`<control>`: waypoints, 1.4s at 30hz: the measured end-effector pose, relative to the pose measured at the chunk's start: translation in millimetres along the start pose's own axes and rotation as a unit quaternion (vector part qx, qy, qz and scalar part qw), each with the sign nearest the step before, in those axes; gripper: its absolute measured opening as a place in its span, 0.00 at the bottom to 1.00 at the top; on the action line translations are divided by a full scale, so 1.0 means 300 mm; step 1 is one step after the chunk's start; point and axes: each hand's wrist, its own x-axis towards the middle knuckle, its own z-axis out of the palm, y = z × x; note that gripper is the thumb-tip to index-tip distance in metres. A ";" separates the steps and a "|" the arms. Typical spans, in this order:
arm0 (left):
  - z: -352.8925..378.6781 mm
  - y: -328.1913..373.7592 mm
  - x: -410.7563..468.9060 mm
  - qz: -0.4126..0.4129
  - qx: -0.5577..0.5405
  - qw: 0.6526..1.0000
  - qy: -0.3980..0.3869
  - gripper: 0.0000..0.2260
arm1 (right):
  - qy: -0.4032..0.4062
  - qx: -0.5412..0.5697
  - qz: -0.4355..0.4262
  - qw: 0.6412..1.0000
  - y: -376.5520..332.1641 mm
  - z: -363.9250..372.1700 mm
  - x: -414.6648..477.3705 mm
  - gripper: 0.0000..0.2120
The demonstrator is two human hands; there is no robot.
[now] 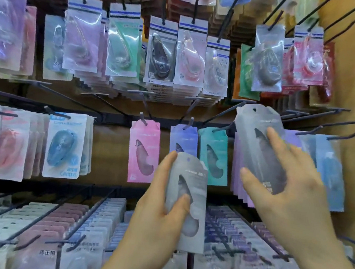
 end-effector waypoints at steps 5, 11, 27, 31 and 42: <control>-0.013 -0.006 0.022 -0.027 -0.026 0.999 -0.007 0.28 | -0.006 -0.062 0.007 0.998 -0.025 0.034 -0.017 0.35; -0.017 -0.006 0.035 -0.058 -0.034 0.998 -0.020 0.28 | -0.032 -0.101 0.033 0.994 -0.043 0.054 -0.028 0.34; -0.060 0.015 0.031 -0.080 -0.029 0.996 -0.012 0.26 | -0.145 -0.175 0.090 0.970 -0.059 0.168 0.029 0.37; -0.069 0.018 0.039 -0.069 -0.023 0.997 -0.023 0.26 | -0.145 -0.257 0.055 0.954 -0.026 0.231 0.068 0.38; -0.054 0.021 0.061 -0.051 -0.016 0.999 -0.013 0.24 | -0.157 -0.248 0.032 0.956 0.030 0.306 0.099 0.35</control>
